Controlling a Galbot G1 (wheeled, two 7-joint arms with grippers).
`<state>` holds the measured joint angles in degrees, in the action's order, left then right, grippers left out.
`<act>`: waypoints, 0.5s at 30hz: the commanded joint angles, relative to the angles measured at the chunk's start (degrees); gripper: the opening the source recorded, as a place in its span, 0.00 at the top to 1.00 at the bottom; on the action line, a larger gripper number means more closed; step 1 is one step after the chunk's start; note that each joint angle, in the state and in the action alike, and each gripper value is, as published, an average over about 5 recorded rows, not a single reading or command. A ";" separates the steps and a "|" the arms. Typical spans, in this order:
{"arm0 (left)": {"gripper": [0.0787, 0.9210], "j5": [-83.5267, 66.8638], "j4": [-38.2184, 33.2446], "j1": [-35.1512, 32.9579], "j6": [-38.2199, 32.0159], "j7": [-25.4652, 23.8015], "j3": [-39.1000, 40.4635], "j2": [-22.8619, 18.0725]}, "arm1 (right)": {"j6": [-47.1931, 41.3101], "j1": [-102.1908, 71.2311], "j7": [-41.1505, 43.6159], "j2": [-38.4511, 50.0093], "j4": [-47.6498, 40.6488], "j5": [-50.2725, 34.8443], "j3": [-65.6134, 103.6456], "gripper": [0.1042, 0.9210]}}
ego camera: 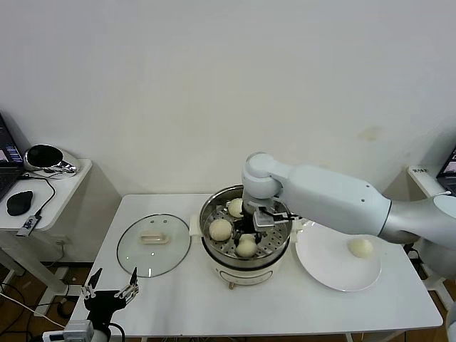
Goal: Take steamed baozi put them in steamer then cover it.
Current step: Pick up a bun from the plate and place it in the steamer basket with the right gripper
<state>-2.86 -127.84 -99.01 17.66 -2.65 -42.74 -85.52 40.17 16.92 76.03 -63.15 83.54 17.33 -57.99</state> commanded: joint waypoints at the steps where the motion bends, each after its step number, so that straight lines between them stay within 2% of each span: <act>1: 0.12 -0.05 0.16 -0.02 0.01 -0.01 0.05 0.04 | -0.79 -0.20 -0.83 0.18 0.40 0.22 -0.32 0.37; 8: 0.12 -0.22 0.33 0.39 0.09 -0.10 -0.22 0.13 | -3.80 3.15 -1.83 3.28 2.42 -3.23 0.58 0.15; 15: 0.12 -0.34 0.35 0.32 0.15 -0.23 -0.37 0.61 | -11.49 9.03 -1.40 11.17 6.41 -7.32 5.42 0.12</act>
<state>-3.19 -127.49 -98.74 17.77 -2.84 -43.11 -85.06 34.61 21.49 74.68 -57.82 87.10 13.32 -55.72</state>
